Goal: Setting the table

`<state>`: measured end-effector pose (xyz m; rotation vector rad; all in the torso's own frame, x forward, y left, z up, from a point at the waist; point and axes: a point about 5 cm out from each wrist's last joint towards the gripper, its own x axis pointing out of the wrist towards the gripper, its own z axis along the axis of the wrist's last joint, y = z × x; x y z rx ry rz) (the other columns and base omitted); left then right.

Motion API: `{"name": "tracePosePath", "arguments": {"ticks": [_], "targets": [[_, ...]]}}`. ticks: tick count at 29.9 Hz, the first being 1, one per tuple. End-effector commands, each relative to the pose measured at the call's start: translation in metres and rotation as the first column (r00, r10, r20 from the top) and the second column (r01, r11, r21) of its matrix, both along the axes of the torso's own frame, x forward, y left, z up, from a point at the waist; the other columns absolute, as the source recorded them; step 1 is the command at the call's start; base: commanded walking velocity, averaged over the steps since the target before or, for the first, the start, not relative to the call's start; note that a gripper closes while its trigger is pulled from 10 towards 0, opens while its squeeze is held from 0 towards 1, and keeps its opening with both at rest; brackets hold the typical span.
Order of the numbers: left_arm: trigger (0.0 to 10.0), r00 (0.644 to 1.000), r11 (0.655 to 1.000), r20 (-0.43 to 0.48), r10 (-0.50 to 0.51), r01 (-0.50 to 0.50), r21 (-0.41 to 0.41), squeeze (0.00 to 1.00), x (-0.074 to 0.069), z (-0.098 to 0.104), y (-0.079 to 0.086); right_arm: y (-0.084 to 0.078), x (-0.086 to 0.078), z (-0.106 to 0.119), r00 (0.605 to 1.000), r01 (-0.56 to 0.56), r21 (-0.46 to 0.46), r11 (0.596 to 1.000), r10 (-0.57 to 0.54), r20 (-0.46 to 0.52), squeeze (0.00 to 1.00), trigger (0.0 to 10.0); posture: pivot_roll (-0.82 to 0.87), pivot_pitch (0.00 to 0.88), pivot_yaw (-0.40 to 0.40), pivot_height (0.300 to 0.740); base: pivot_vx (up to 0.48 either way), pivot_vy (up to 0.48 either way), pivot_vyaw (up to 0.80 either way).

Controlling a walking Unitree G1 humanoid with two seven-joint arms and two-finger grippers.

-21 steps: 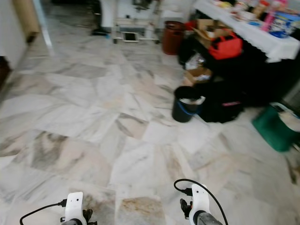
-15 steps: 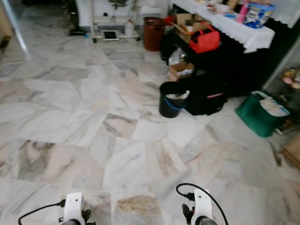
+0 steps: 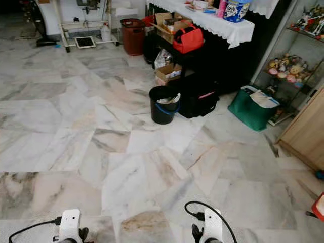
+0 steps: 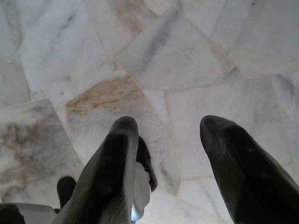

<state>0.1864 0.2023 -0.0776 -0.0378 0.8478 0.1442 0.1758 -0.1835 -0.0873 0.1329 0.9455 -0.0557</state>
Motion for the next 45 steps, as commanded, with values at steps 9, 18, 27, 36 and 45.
{"name": "tracePosePath", "arguments": {"ticks": [9,18,27,36,45], "targets": [[10.0,0.998,0.998,0.018,0.054,-0.054,0.016,0.0,0.001,0.003,0.011,-0.008,0.005,0.003,1.0,0.019,-0.015,1.0,-0.019,0.001,0.0,10.0,0.13,0.0,-0.073,0.74,0.0,0.0,-0.77],[10.0,0.999,0.998,0.014,0.035,-0.036,0.052,0.0,0.001,0.003,0.014,-0.005,0.008,0.004,1.0,0.007,-0.008,1.0,-0.007,0.008,0.0,10.0,0.14,0.0,-0.072,0.74,0.0,-0.238,-0.77],[10.0,0.999,0.998,0.013,0.049,-0.05,0.031,0.0,0.001,0.003,0.013,-0.006,0.009,0.005,1.0,0.023,-0.011,1.0,-0.023,0.006,0.0,10.0,0.14,0.0,-0.074,0.74,0.0,0.0,-0.77],[10.0,0.999,0.998,0.0,0.046,-0.046,0.034,0.0,-0.003,0.0,0.01,-0.007,0.01,0.005,1.0,0.022,-0.011,1.0,-0.022,0.007,0.0,10.0,0.15,0.0,-0.08,0.74,0.0,0.0,-0.77],[10.0,0.999,0.998,-0.01,0.04,-0.04,0.044,0.0,-0.005,-0.001,0.007,-0.008,0.01,0.005,1.0,0.027,-0.002,1.0,-0.027,0.011,0.0,10.0,0.14,0.0,-0.088,0.74,0.0,-0.164,-0.68]]}}
